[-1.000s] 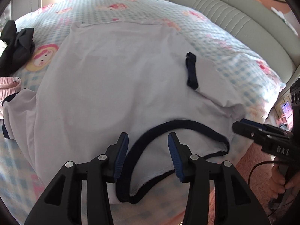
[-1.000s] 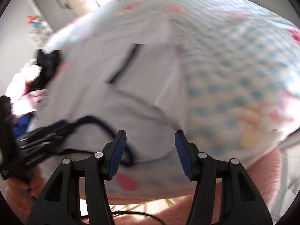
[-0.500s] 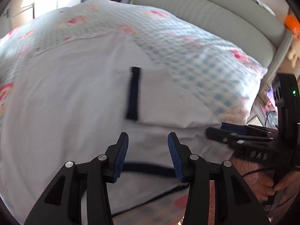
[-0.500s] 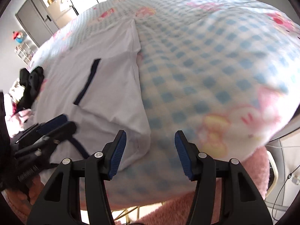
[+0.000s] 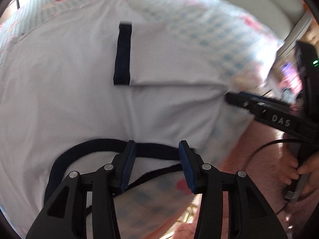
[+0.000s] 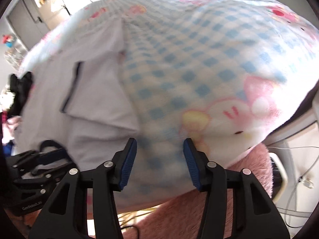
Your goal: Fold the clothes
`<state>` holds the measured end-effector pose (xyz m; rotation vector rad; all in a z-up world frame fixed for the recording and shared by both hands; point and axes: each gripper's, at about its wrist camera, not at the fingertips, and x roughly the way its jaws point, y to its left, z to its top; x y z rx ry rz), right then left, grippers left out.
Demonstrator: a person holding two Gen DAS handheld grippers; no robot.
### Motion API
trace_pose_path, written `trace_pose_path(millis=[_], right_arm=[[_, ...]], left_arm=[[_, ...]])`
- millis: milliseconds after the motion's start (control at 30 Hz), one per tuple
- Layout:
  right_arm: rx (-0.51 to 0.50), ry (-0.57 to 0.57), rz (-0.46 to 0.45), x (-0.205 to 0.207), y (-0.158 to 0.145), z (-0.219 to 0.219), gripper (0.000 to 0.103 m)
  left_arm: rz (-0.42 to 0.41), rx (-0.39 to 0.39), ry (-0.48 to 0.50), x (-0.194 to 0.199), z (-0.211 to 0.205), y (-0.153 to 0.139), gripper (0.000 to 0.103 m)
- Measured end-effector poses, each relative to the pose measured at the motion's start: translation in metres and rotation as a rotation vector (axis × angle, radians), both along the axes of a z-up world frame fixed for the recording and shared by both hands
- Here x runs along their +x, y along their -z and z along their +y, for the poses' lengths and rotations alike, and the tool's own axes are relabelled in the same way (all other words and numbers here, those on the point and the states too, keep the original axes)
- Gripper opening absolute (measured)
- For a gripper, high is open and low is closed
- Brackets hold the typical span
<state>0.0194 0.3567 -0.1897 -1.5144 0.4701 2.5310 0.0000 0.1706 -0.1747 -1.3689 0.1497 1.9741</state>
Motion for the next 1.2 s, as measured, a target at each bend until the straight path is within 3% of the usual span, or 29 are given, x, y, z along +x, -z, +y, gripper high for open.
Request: trace_pose_path(millis=[133, 233, 467, 533, 633, 733, 833, 1033, 1133, 1200], right_arm=[[-0.082, -0.132, 0.048, -0.001, -0.006, -0.023, 0.055], [-0.083, -0.143, 0.028, -0.007, 0.009, -0.037, 0.055], [0.037, -0.128, -0.104, -0.004, 0.039, -0.045, 0.055], [0.044, -0.124, -0.111, 0.003, 0.037, -0.045, 0.055], [0.022, -0.125, -0.117, 0.015, 0.033, -0.044, 0.055], [-0.084, -0.144, -0.028, 0.026, 0.012, -0.037, 0.055], [-0.188, -0.165, 0.061, 0.025, -0.004, -0.034, 0.054], [-0.035, -0.201, -0.092, 0.015, 0.018, -0.055, 0.054], [-0.036, -0.224, -0.133, 0.028, 0.024, -0.062, 0.055], [-0.053, -0.249, -0.148, 0.035, 0.022, -0.063, 0.055]], left_arm=[[0.063, 0.103, -0.087, -0.005, -0.01, -0.017, 0.046], [0.075, 0.086, -0.141, -0.013, -0.015, -0.015, 0.044], [0.019, 0.059, -0.154, -0.015, -0.034, 0.011, 0.045], [-0.014, 0.044, -0.156, -0.015, -0.036, 0.022, 0.046], [-0.014, 0.081, -0.148, -0.009, -0.043, 0.015, 0.046], [-0.01, 0.119, -0.145, -0.003, -0.051, 0.007, 0.046], [0.032, 0.18, -0.221, -0.007, -0.076, -0.009, 0.046], [0.048, 0.087, -0.335, -0.02, -0.105, -0.003, 0.045], [-0.016, 0.029, -0.369, -0.015, -0.123, 0.017, 0.045], [-0.077, 0.067, -0.388, -0.007, -0.135, 0.028, 0.045]])
